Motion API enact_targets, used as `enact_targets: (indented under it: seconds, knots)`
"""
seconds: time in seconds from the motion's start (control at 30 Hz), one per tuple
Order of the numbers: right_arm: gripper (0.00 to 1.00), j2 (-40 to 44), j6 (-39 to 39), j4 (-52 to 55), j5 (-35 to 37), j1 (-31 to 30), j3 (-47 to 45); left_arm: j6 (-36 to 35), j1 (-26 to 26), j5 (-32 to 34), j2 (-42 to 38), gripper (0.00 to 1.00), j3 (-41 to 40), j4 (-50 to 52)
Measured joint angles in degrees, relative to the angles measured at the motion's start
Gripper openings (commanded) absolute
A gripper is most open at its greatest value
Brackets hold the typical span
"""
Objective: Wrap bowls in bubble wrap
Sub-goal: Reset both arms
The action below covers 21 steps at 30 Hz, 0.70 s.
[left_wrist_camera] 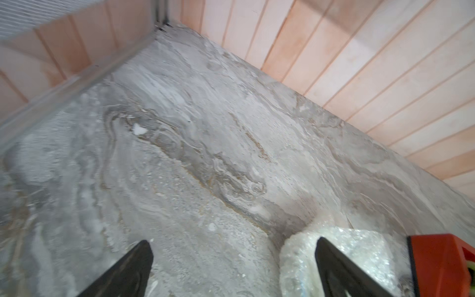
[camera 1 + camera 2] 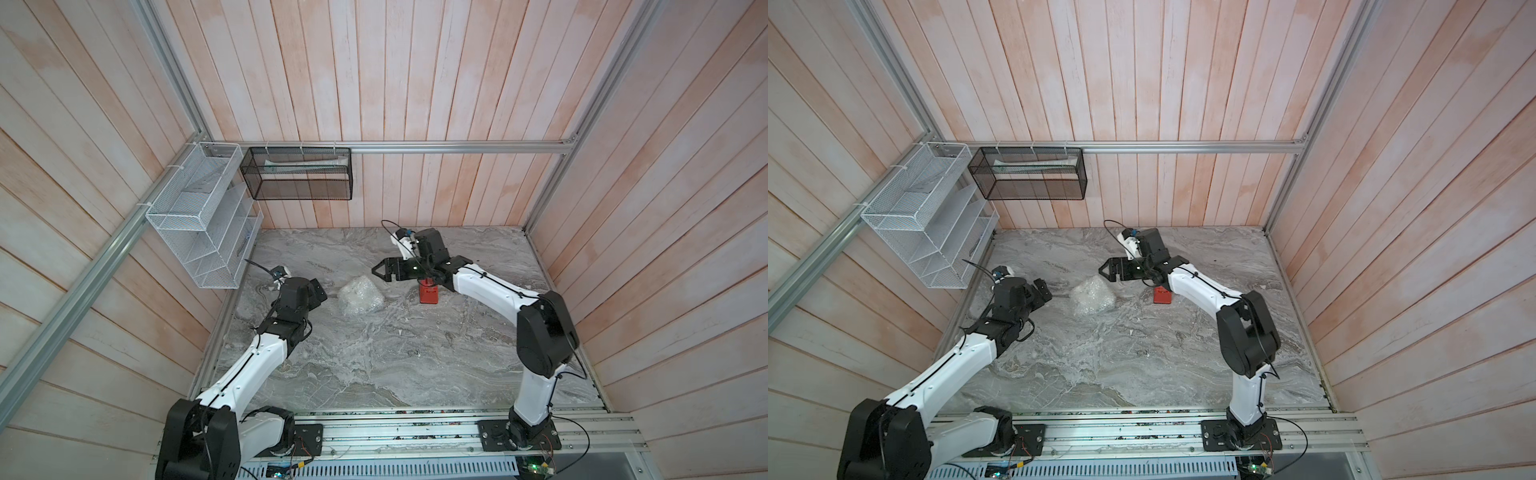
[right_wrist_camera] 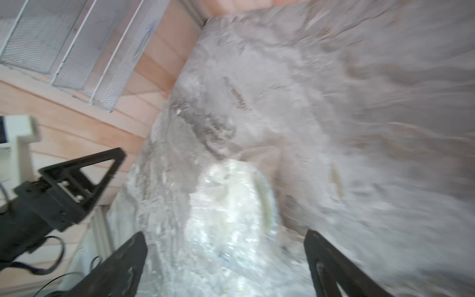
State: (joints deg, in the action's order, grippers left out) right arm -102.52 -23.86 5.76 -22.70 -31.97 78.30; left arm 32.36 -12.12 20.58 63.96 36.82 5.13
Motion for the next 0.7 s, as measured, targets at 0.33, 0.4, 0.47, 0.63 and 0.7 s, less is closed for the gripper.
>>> enact_targets:
  seconds: [0.33, 0.4, 0.47, 0.63, 0.7]
  knots:
    - [0.98, 23.93, 0.98, -19.47, 23.30, 21.09, -35.63, -11.74, 0.22, 10.58, -8.98, 1.00, -15.98, -18.03]
    - [0.98, 25.42, 2.54, -21.29, 26.93, 23.76, -39.58, -13.88, 0.24, 11.50, -8.61, 1.00, -17.84, -21.20]
    - [0.98, 27.12, 4.42, -23.39, 30.58, 25.27, -43.25, -15.85, 0.24, 11.91, -8.24, 1.00, -19.37, -24.79]
    - [0.98, 32.13, 9.18, -30.91, 36.46, 28.00, -51.58, -20.24, 0.68, 11.80, -8.59, 1.00, -26.16, -36.57]
    - [0.98, 32.83, 10.60, -34.23, 37.29, 28.85, -54.10, -21.18, 1.40, 11.10, -8.44, 1.00, -28.11, -39.78]
